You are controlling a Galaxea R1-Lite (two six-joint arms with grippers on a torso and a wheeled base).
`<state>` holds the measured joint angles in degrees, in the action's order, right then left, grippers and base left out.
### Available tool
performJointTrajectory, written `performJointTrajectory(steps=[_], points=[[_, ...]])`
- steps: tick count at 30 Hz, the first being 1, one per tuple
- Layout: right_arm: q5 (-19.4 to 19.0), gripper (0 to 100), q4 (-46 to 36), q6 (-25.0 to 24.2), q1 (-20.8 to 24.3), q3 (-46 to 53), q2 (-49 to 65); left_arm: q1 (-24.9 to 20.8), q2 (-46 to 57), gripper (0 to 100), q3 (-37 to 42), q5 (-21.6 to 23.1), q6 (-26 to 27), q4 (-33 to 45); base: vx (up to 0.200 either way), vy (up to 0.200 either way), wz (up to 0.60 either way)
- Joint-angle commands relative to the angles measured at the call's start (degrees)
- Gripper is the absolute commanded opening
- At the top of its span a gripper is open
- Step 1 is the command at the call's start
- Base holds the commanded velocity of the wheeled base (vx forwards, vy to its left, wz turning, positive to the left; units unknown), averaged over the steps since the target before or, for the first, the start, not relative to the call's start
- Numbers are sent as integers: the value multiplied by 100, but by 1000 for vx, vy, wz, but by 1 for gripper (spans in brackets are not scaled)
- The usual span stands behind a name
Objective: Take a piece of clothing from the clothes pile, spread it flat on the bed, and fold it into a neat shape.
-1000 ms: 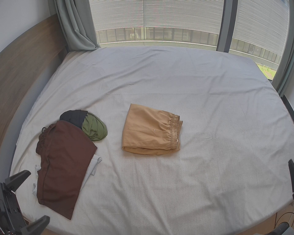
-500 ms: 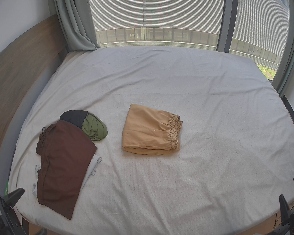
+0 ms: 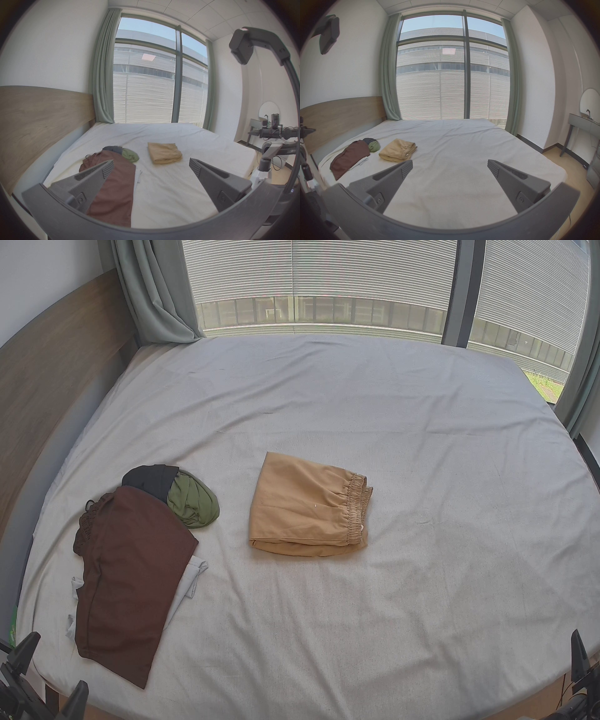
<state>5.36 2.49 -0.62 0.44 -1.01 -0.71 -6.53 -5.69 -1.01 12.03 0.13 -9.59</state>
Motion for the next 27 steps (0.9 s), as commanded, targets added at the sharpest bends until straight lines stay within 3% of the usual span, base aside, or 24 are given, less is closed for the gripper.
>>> performJointTrajectory(steps=[1,2,7,9,12,21,24,26,27], points=[[-440,100,59,106,0,75,71,425,156,100,101,-175,57,414,0,0,0],[-598,100,112,97,0,92,71,706,490,100,101,-105,-13,608,0,0,0],[-756,100,138,9,9,101,71,653,543,100,101,-333,-49,529,0,0,0],[-949,100,147,1,0,101,71,645,552,100,101,-711,-13,529,0,0,0],[-677,100,147,-149,0,101,71,636,561,100,101,-1282,101,1003,0,0,0],[-545,100,85,-78,0,92,71,627,561,100,92,-1274,83,977,0,0,0],[-668,100,129,-78,0,101,71,627,561,100,101,-1274,74,977,0,0,0],[-1319,100,94,-114,0,101,71,636,569,100,92,-1282,66,977,0,0,0],[-1371,100,77,-122,0,101,71,636,569,100,92,-1282,66,977,0,0,0]])
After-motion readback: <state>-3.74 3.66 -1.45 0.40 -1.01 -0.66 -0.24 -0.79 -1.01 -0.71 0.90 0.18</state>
